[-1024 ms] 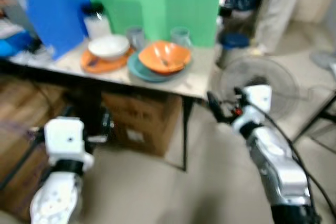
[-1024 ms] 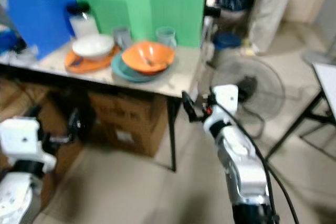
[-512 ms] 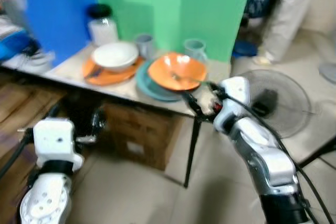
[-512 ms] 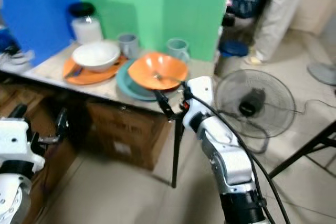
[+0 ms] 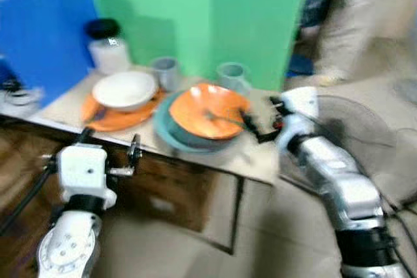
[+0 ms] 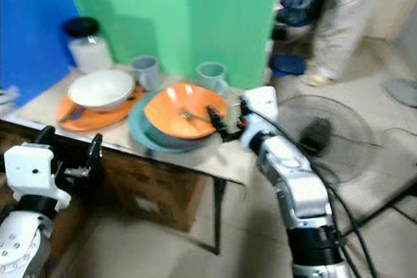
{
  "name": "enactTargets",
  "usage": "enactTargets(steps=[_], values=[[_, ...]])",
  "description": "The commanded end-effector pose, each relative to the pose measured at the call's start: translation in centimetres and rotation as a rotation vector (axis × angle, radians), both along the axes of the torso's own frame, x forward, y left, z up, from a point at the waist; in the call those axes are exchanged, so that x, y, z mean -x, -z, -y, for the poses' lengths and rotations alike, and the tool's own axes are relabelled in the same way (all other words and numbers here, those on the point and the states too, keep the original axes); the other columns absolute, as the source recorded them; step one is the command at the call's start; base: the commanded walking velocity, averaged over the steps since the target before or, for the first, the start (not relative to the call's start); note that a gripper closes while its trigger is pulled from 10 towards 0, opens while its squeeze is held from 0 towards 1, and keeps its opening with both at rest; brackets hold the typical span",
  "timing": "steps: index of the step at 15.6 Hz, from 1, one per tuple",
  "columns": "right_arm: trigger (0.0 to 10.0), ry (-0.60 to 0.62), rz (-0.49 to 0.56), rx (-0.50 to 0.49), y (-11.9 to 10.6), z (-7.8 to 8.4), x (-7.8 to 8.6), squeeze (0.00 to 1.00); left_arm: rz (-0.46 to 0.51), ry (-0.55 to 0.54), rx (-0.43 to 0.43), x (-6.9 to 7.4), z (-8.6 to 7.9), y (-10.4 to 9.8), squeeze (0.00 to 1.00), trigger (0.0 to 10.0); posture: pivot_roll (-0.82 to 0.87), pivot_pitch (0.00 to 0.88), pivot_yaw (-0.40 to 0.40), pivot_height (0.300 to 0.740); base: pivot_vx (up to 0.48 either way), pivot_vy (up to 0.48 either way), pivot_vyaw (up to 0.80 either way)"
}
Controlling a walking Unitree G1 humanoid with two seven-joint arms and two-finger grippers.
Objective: Setting the table
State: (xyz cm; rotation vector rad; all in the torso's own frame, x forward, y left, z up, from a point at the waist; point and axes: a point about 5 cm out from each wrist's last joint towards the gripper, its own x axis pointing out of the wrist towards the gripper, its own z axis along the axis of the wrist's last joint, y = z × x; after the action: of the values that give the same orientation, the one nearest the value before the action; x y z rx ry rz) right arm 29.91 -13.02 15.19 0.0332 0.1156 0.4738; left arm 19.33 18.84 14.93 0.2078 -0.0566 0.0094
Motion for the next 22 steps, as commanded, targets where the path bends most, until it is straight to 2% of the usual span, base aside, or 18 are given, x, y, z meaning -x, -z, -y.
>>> enactTargets(steps=[1, 7, 10, 13, 16, 18, 21, 22], values=[[10.0, -0.037, 0.004, 0.011, -0.4, -1.2, -0.2, 0.00, 0.000, -0.002, -0.024, 0.1, -0.4, -0.1, 0.00, 10.0, -0.04, 0.000, 0.026, 0.740, 0.349, 0.000, 0.00], [10.0, -0.079, 0.009, 0.089, -2.2, -1.7, -1.5, 0.00, -0.003, 0.056, -0.046, -0.4, 0.1, -0.3, 0.00, 10.0, -0.04, 0.000, 0.032, 0.740, 0.348, 0.000, 0.00], [10.0, -0.149, -0.032, 0.172, -3.1, -2.8, -2.3, 0.00, -0.019, 0.128, -0.080, -0.9, 0.6, -0.6, 0.00, 10.0, -0.04, 0.000, 0.032, 0.740, 0.105, 0.000, 0.00], [10.0, -0.210, -0.095, 0.289, -4.1, -3.9, -3.5, 0.00, -0.034, 0.229, -0.104, -1.9, 1.2, -1.4, 0.00, 10.0, -0.04, 0.000, 0.030, 0.740, 0.000, 0.000, 0.00], [10.0, -0.275, -0.178, 0.445, -4.4, -4.7, -4.3, 0.00, -0.090, 0.372, -0.083, -2.4, 1.9, -1.8, 0.00, 10.0, -0.04, 0.000, 0.027, 0.740, 0.000, 0.000, 0.00], [10.0, -0.298, -0.221, 0.512, -4.3, -5.2, -4.7, 0.00, -0.137, 0.482, -0.047, -2.4, 2.5, -2.1, 0.00, 10.0, -0.04, 0.000, 0.027, 0.740, 0.000, 0.000, 0.00], [10.0, -0.302, -0.282, 0.597, -4.0, -5.6, -5.1, 0.00, -0.193, 0.604, -0.067, -2.0, 3.4, -2.2, 0.00, 10.0, -0.04, 0.000, 0.020, 0.740, 0.000, 0.000, 0.00], [10.0, -0.311, -0.336, 0.655, -3.4, -5.6, -5.1, 0.00, -0.216, 0.635, -0.075, -1.7, 3.6, -2.1, 0.00, 10.0, -0.05, 0.000, 0.019, 0.740, 0.000, 0.000, 0.00]])
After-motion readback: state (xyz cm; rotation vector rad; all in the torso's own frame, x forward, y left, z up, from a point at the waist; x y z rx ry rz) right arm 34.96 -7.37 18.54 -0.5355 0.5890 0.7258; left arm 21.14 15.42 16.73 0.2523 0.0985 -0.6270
